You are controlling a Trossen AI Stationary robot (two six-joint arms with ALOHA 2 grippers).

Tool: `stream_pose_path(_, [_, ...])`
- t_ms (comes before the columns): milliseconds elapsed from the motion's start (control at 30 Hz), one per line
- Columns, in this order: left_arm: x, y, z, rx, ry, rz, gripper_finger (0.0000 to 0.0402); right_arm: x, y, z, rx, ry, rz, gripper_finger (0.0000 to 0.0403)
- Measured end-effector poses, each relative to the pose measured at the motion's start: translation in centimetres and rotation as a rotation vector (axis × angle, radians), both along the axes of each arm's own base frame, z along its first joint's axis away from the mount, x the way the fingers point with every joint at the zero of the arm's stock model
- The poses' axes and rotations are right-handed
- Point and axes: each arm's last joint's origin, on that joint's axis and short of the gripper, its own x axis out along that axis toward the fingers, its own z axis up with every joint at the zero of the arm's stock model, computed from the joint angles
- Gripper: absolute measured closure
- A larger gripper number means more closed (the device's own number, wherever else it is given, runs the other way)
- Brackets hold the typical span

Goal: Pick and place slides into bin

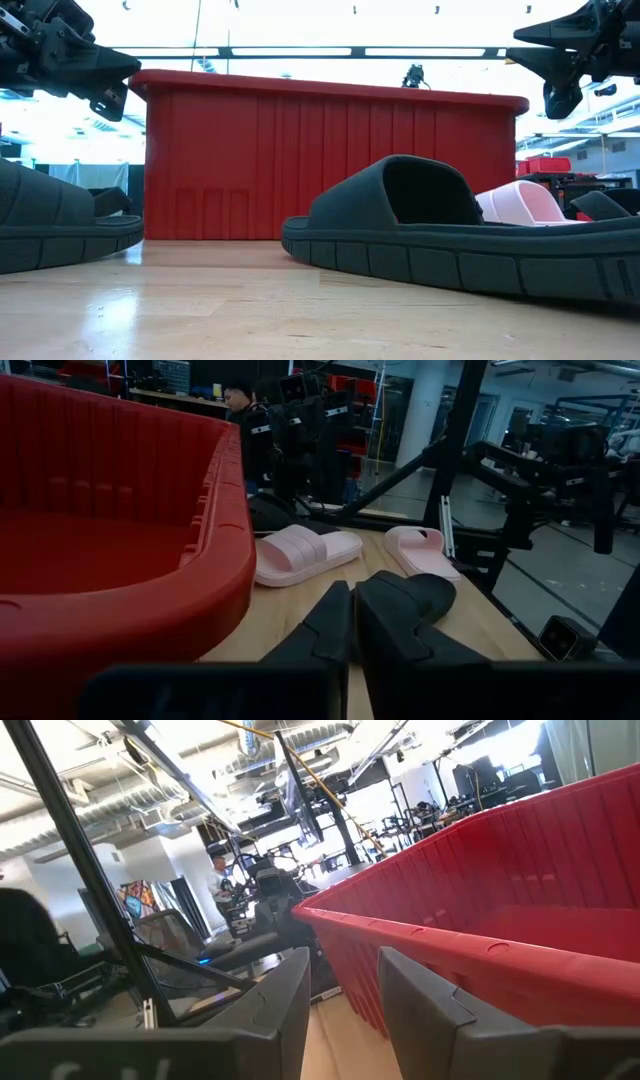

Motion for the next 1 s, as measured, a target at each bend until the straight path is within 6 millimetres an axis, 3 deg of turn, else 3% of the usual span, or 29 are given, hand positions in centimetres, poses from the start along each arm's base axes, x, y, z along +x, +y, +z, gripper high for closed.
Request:
stream_pose_path(367, [0.0, 0.0, 0.0, 0.001, 0.000, 0.000, 0.0365, 0.0, 0.0, 0.0, 0.000, 0.000, 0.000, 0.0277])
stream_pose_path(733, [0.0, 0.0, 0.4, -0.011, -0.039, 0.000, 0.0378, 0.0, 0.0, 0.0, 0.000, 0.000, 0.000, 0.0277])
stream_pose_path(800, [-0.1, 0.0, 1.2, -0.055, -0.092, -0.002, 0.0376, 0.0, 0.0, 0.0, 0.000, 0.000, 0.000, 0.0277])
stream_pose_path(900, [-0.9, 0.3, 4.1, -0.123, -0.202, -0.007, 0.0373, 0.0, 0.0, 0.0, 0.000, 0.000, 0.000, 0.0277])
stream_pose_path(1000, [-2.2, 0.7, 7.6, 0.003, -0.306, 0.043, 0.0377, 0.0, 0.0, 0.0, 0.001, 0.000, 0.000, 0.0277])
